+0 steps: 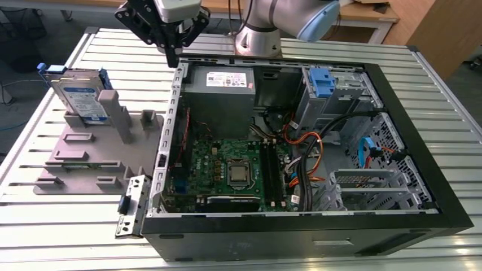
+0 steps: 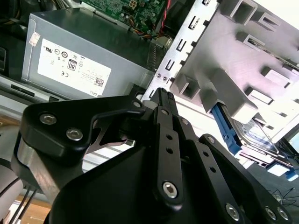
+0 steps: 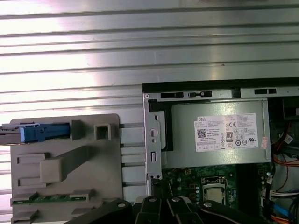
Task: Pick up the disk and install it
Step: 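Reach for the disk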
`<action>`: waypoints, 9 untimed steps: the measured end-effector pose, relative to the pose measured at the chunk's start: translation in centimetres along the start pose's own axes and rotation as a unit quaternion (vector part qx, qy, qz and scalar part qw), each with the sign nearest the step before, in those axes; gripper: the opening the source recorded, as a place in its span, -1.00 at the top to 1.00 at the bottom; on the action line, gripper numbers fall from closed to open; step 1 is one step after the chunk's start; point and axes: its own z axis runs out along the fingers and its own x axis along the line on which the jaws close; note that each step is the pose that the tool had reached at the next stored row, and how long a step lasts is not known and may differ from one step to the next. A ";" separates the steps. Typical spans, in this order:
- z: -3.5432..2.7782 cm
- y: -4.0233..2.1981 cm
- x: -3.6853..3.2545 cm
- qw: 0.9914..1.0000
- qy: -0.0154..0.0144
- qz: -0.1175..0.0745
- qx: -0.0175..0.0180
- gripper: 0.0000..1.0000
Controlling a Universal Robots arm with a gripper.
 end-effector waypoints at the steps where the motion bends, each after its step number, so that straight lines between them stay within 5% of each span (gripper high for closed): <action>1: 0.00 -0.01 0.06 1.000 0.000 0.000 0.000 0.79; 9: 0.02 -0.05 0.63 1.000 0.000 0.000 0.000 0.79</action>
